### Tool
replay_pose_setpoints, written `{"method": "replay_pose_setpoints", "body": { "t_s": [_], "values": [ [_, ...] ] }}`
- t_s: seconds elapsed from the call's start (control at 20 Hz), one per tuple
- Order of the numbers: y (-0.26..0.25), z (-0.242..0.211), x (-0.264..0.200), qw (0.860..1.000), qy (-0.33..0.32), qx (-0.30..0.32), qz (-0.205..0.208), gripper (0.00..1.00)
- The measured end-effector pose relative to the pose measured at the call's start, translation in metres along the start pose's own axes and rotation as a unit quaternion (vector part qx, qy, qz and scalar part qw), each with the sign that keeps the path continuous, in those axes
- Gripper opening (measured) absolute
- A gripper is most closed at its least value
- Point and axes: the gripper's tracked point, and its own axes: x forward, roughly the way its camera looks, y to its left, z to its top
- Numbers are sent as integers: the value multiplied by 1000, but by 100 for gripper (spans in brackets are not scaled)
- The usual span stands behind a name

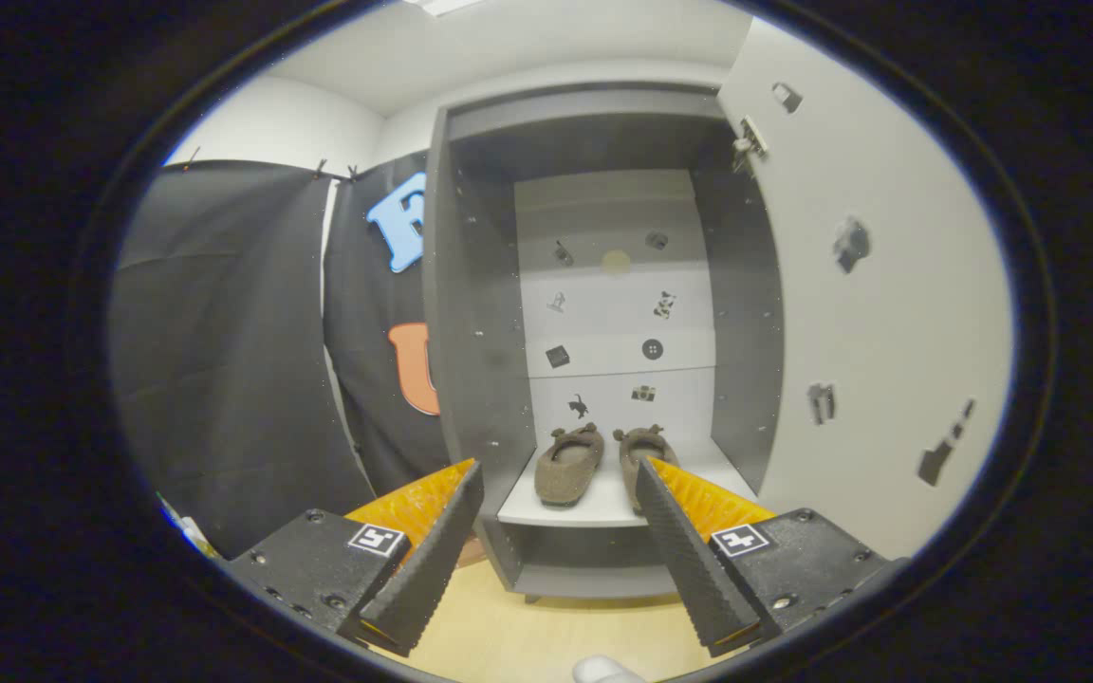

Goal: Open the shoe cabinet door, grab the shoes and put them into the shoe cabinet, then close the shoe cabinet door.

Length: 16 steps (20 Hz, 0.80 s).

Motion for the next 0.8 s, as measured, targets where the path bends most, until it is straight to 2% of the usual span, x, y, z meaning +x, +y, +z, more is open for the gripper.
{"method": "replay_pose_setpoints", "body": {
  "t_s": [0.3, 0.45, 0.55, 0.8],
  "values": [
    [-21, -4, -125, 1000, -5, -10, 6, 100],
    [-46, -10, -183, 1000, 0, -9, -6, 100],
    [-73, -8, -214, 1000, -4, -12, -26, 100],
    [-173, -3, -247, 994, -5, -14, -113, 100]
  ]
}}
